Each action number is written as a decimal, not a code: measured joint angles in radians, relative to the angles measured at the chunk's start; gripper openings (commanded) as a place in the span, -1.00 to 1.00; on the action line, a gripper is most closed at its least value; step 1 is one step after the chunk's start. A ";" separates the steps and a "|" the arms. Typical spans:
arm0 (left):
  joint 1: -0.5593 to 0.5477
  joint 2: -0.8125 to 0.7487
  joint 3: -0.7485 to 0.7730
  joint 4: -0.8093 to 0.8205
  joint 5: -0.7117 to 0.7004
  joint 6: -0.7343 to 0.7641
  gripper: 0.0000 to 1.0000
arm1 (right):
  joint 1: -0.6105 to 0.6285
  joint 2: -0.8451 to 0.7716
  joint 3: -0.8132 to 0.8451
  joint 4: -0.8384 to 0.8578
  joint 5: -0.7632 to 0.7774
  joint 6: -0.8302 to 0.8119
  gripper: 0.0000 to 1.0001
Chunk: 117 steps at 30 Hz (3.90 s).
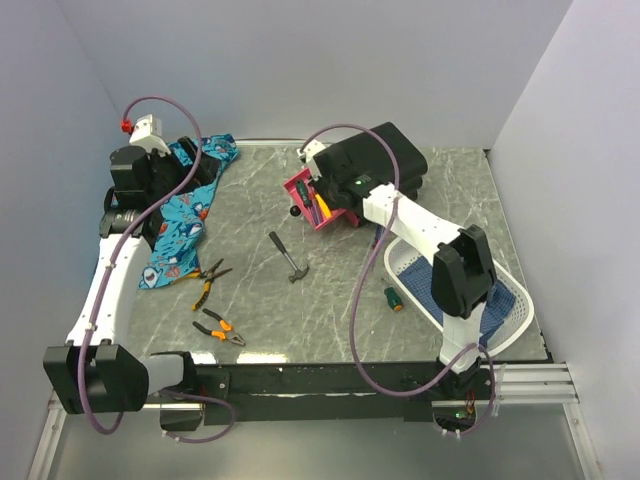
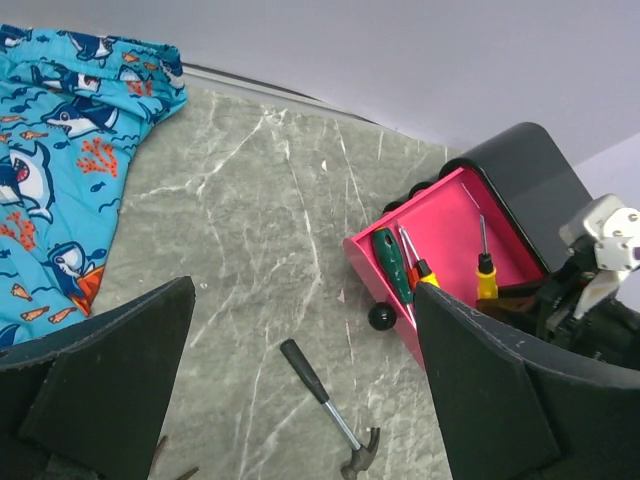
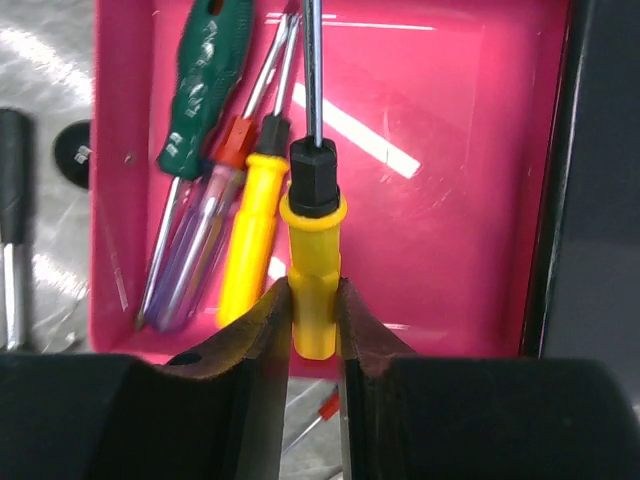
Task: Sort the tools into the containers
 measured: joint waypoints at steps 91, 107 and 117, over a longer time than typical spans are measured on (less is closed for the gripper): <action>0.037 0.204 -0.013 0.050 0.071 -0.064 0.93 | -0.087 -0.304 -0.718 -0.232 -0.277 -0.033 -1.00; 0.037 0.271 0.103 0.043 0.086 -0.041 0.94 | -0.087 -0.286 -0.087 -0.291 -0.524 -0.204 -1.00; 0.037 0.238 0.064 0.027 0.077 0.013 0.94 | -0.095 0.045 0.224 -0.180 -0.301 -0.127 -1.00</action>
